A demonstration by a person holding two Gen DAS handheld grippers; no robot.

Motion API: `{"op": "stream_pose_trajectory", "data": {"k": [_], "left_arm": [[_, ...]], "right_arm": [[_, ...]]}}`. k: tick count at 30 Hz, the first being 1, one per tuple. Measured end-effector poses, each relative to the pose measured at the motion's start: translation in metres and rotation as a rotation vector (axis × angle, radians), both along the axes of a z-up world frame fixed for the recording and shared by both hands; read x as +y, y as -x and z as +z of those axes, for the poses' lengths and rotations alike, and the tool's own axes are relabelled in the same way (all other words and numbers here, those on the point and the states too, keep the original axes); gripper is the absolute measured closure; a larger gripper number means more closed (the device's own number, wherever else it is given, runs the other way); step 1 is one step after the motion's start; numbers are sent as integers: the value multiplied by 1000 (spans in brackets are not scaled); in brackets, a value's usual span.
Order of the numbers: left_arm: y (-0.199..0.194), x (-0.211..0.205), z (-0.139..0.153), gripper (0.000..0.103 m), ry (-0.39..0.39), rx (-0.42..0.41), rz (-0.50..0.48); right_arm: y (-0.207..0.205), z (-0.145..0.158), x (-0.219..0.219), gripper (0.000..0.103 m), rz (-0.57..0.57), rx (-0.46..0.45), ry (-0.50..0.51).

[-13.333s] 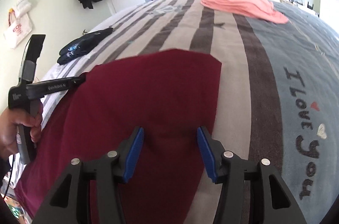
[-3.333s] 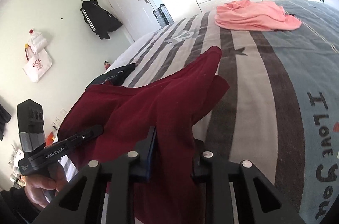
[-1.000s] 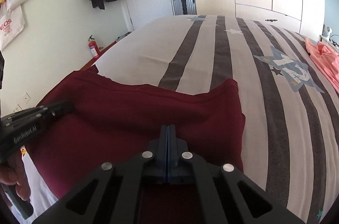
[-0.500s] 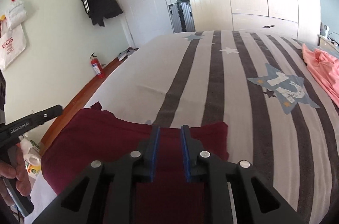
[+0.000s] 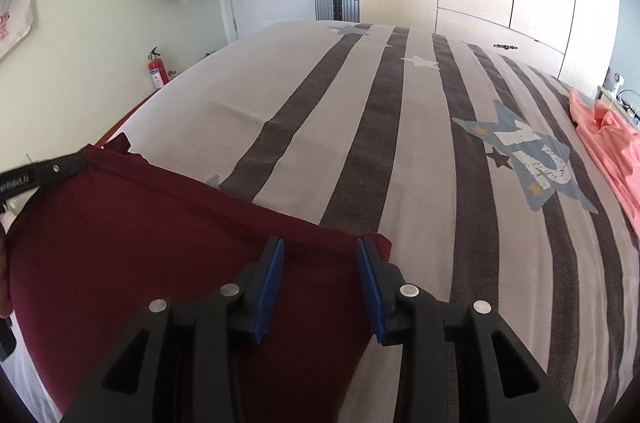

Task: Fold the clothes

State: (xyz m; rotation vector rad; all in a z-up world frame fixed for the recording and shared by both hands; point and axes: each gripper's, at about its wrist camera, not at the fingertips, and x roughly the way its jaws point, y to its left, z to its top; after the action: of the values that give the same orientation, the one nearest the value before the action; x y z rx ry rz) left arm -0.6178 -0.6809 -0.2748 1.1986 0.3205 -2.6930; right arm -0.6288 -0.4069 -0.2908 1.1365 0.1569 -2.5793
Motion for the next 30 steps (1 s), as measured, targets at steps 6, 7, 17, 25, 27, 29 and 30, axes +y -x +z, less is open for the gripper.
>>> {"op": "stream_pose_trajectory", "data": {"k": [6, 7, 17, 25, 27, 29, 30], "left_arm": [[-47, -25, 20, 101, 20, 35, 19], [-56, -23, 29, 101, 17, 65, -2], [-121, 31, 32, 101, 40, 131, -159], [-143, -27, -7, 101, 88, 24, 2], [-147, -40, -7, 101, 86, 21, 38], [-152, -49, -3, 101, 83, 28, 65], [-153, -48, 2, 101, 80, 42, 64]], "right_arm": [[2, 16, 43, 68, -149, -12, 116], [-3, 22, 44, 68, -129, 1, 126], [-115, 40, -20, 68, 64, 134, 156], [-126, 21, 1, 62, 0, 156, 105], [-122, 17, 15, 62, -35, 138, 90], [-118, 15, 29, 62, -64, 125, 79], [-117, 16, 35, 62, -70, 123, 74]]}}
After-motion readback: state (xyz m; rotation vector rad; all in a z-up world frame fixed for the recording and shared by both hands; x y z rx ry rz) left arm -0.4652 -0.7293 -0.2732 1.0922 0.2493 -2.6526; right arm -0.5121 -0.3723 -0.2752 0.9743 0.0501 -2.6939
